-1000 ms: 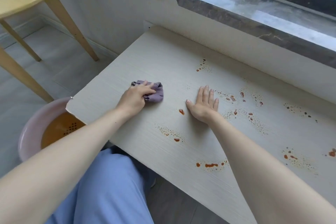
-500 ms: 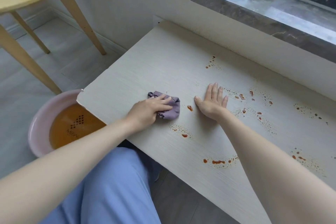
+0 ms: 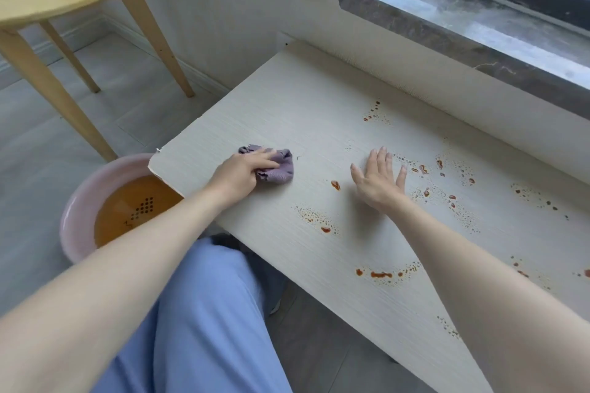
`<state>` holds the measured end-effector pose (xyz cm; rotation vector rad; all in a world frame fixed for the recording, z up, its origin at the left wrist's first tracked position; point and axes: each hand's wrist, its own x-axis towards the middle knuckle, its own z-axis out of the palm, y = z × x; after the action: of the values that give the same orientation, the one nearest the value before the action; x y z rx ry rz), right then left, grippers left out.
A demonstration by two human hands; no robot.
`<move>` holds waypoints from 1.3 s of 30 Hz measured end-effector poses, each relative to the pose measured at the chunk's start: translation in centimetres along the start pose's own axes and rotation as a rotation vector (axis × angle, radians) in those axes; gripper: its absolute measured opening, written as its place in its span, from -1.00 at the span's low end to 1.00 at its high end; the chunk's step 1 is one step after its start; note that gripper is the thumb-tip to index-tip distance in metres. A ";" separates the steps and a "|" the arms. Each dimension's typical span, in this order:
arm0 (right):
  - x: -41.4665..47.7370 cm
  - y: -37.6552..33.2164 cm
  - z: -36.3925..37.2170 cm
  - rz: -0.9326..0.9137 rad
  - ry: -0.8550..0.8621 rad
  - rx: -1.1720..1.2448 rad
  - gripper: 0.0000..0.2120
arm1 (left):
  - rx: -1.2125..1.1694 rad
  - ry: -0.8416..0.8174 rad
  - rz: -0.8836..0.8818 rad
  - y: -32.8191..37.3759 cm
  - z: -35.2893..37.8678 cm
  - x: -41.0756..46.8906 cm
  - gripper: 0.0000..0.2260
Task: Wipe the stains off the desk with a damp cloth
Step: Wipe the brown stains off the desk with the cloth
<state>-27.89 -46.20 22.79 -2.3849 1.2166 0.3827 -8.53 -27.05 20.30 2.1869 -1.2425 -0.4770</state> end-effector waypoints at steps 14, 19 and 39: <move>-8.3 -0.1 4.3 0.056 -0.055 -0.010 -0.32 | 0.148 -0.041 -0.020 3.2 1.9 -2.3 -0.48; -7.4 -0.7 3.9 0.150 -0.141 -0.117 -0.29 | 0.439 -0.211 0.235 1.9 -0.9 -3.5 -0.48; -7.6 -1.1 4.3 0.199 -0.128 -0.097 -0.31 | 0.492 -0.042 0.129 4.0 0.5 -6.2 -0.84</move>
<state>-31.62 -38.24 22.61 -2.2849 1.4076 0.6600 -14.51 -23.44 22.62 2.4774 -1.6491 -0.1742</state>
